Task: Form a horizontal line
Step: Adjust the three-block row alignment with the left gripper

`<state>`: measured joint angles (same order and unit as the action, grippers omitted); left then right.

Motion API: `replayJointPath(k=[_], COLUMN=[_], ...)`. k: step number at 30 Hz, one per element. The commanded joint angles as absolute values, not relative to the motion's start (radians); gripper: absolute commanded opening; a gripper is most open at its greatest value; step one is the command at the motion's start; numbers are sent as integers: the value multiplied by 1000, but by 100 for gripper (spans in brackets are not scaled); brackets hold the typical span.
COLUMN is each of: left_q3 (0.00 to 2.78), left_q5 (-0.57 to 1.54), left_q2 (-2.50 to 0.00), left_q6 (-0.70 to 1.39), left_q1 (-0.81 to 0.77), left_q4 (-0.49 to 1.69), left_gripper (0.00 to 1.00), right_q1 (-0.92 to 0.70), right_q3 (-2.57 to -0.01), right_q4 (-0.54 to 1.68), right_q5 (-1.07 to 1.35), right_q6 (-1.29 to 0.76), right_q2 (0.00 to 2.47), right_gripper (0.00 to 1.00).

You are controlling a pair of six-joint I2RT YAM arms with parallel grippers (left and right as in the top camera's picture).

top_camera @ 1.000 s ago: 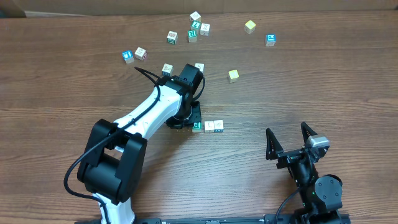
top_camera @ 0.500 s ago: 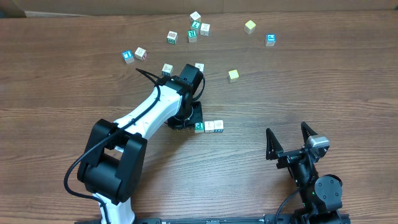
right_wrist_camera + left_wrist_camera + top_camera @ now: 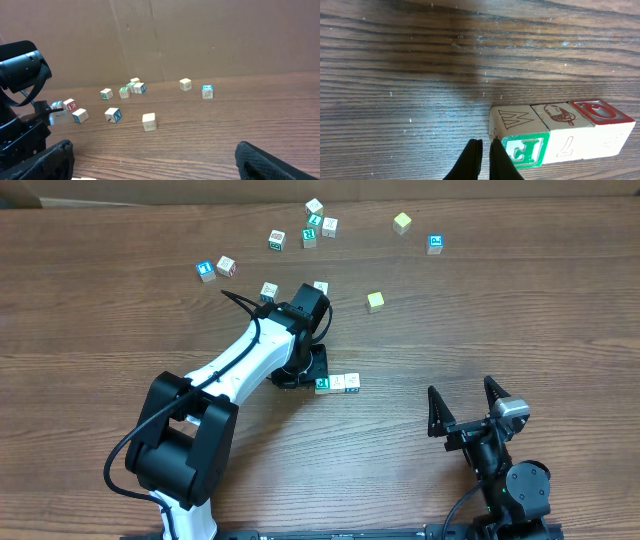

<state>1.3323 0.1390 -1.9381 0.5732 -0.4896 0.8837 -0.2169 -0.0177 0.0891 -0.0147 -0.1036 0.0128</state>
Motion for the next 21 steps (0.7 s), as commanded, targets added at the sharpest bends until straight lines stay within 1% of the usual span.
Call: replayJointPath(k=[1,6,13,21], left_q3=[1351,1351,1351,1351], left_q5=[146,144,46,11], left_q2=[-1953,-1953,-1953,-1953], left_q6=[583,583,583,583], left_q1=[-493,-493,-493,-490], left_q4=[881,873,874,859], left_gripper=[5,5,6,9], right_q1=[-221,-221,-221,-221], right_q3=[-8,-8,-8,-8], right_q4=[83,83,83,83], right_q5=[-17,-17,-17,-17], right_q6=[-100,-100,-100,-100], right_q2=[3,3,3,3], right_gripper=[100,100,100,100])
